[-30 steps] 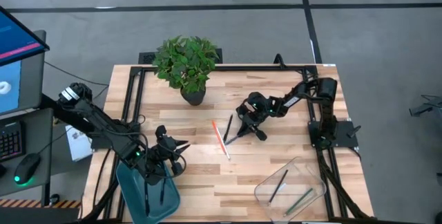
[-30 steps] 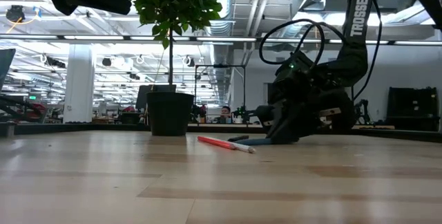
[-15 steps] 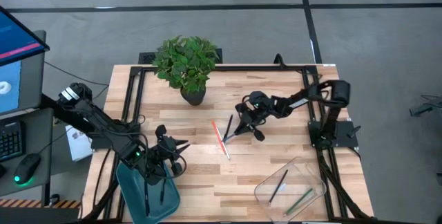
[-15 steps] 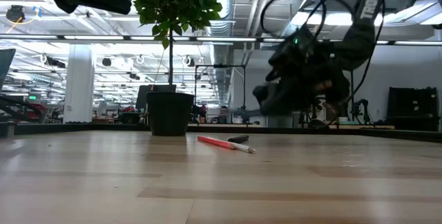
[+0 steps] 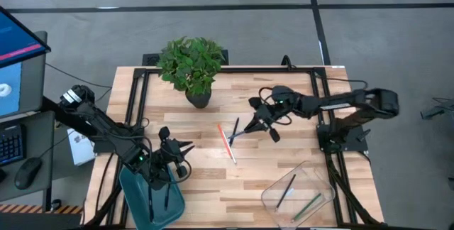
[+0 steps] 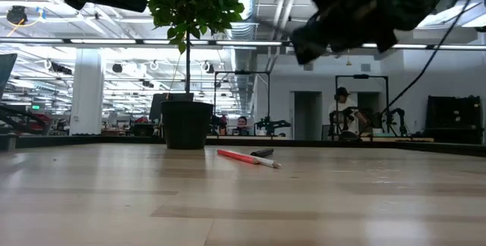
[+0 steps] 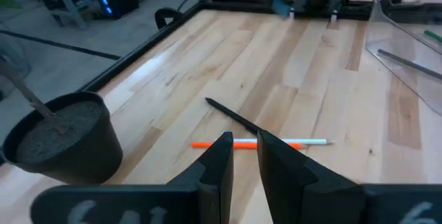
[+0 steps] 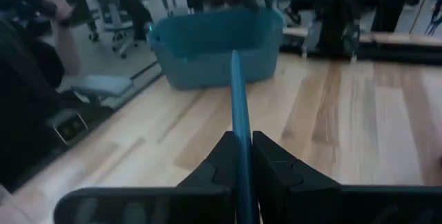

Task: Sort pens & pencils
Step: Put the blue pen into the blue bin

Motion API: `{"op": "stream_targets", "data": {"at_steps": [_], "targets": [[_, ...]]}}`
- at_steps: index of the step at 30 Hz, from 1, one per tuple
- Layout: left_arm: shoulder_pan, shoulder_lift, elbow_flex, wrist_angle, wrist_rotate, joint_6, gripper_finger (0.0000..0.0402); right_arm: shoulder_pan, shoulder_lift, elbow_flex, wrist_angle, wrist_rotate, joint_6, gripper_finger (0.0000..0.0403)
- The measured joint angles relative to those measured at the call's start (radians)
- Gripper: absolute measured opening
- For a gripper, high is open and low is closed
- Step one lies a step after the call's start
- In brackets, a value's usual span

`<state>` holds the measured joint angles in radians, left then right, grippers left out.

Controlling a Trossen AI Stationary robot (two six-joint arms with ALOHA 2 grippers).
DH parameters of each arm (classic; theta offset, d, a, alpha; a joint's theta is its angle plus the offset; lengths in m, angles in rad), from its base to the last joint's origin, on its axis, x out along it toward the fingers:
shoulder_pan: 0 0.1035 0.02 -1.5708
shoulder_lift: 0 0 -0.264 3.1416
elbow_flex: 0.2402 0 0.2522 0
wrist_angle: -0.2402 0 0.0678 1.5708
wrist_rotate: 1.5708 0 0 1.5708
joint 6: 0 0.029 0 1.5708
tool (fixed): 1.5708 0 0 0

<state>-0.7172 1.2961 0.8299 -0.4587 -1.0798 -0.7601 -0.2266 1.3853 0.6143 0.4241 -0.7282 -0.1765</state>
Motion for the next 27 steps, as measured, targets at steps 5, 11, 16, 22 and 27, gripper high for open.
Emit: {"op": "stream_targets", "data": {"at_steps": [5,11,16,22,27], "targets": [[0.0,0.0,0.0,-0.003,-0.022,-0.003,0.0059,0.044,-0.113,0.0,-0.081,0.052,0.013,0.0048],[0.0,0.0,0.0,-0.008,-0.024,-0.001,0.0059,0.099,-0.191,0.0,-0.11,0.086,0.046,0.0048],[0.0,0.0,0.0,-0.026,-0.037,-0.019,0.0059,0.156,-0.205,0.0,-0.139,0.159,0.047,0.0048],[0.0,0.0,0.0,-0.03,-0.051,-0.042,0.0059,0.237,-0.168,0.0,-0.142,0.234,0.046,0.0048],[0.0,0.0,0.0,-0.03,-0.052,-0.047,0.0059,0.314,-0.167,0.001,-0.139,0.306,0.046,0.0048]]}}
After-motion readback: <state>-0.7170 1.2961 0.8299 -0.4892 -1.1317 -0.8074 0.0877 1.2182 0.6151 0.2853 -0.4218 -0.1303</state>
